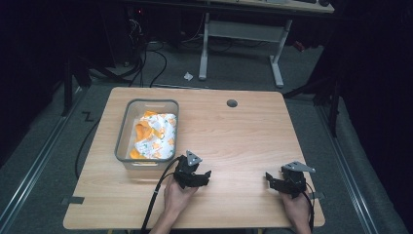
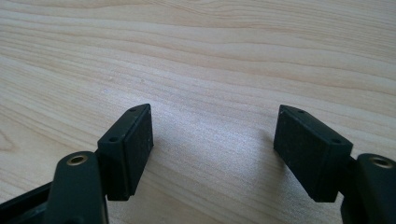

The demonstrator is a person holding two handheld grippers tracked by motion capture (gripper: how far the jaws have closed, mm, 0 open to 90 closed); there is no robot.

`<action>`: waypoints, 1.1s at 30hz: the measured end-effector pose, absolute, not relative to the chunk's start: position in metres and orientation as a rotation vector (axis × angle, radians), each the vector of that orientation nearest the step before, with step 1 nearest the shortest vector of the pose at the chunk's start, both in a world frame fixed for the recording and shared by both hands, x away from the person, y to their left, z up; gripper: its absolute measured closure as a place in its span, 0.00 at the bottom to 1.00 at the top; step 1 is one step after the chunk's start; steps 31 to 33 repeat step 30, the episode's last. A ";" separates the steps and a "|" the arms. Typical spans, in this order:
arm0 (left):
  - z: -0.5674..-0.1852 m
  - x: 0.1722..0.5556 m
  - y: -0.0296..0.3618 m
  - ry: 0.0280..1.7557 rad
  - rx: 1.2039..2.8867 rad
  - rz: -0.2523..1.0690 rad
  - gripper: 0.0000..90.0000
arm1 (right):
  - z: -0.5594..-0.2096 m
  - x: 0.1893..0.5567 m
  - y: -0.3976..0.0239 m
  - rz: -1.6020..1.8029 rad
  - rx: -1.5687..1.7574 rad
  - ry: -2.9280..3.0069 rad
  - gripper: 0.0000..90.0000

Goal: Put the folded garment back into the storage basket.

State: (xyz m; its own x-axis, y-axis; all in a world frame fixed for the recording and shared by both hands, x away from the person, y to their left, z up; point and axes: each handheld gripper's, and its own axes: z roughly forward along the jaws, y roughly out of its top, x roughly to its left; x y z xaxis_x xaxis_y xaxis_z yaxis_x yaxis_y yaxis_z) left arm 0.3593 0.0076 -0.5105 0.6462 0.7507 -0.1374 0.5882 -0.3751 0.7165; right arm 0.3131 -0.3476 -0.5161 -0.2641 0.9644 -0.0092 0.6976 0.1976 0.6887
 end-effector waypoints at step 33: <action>-0.525 0.359 0.013 1.047 2.121 0.392 0.30 | -0.516 0.313 -0.347 0.804 1.545 2.035 0.32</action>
